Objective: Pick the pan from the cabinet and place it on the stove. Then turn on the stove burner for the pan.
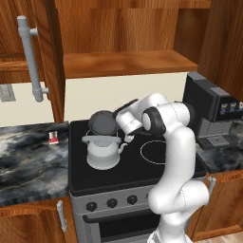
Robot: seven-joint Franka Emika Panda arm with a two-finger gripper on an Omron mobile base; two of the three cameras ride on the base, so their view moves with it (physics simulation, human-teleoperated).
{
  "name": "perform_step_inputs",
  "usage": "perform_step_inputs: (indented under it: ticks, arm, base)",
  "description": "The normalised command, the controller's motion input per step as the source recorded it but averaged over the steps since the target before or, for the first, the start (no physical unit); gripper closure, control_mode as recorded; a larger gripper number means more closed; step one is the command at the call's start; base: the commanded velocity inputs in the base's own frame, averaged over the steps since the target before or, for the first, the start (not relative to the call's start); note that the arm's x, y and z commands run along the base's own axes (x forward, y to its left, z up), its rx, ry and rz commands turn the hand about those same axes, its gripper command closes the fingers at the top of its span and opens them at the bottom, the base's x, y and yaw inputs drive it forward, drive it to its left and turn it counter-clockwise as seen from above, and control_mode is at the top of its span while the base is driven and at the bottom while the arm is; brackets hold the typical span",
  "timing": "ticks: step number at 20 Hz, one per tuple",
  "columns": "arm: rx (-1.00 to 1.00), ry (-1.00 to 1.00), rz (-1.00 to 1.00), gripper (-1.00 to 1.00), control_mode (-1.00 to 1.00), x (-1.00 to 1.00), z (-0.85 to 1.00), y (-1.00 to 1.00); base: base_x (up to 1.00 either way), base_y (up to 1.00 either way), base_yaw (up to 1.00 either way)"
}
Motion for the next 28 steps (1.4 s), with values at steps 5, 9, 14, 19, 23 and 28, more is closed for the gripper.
perform_step_inputs:
  ticks: [5, 9, 14, 19, 23, 28]
  arm:
    - [-0.04, 0.11, 0.0, 1.0, -1.0, -0.03, 0.0, 0.0]
    - [-0.04, 0.1, 0.0, 1.0, -1.0, -0.01, 0.0, 0.0]
    - [-0.02, 0.08, 0.02, 1.0, -1.0, -0.01, 0.0, 0.0]
    - [-0.01, 0.07, 0.04, 1.0, -1.0, -0.05, 0.0, 0.0]
    - [-0.01, 0.05, 0.03, 1.0, -1.0, -0.03, 0.0, 0.0]
    - [0.0, 0.01, 0.0, 1.0, -1.0, 0.0, 0.0, -0.05]
  base:
    - [0.0, 0.0, 0.0]
    - [0.0, 0.0, 0.0]
    - [0.0, 0.0, 0.0]
    - [0.0, 0.0, 0.0]
    - [0.0, 0.0, 0.0]
    - [0.0, 0.0, 0.0]
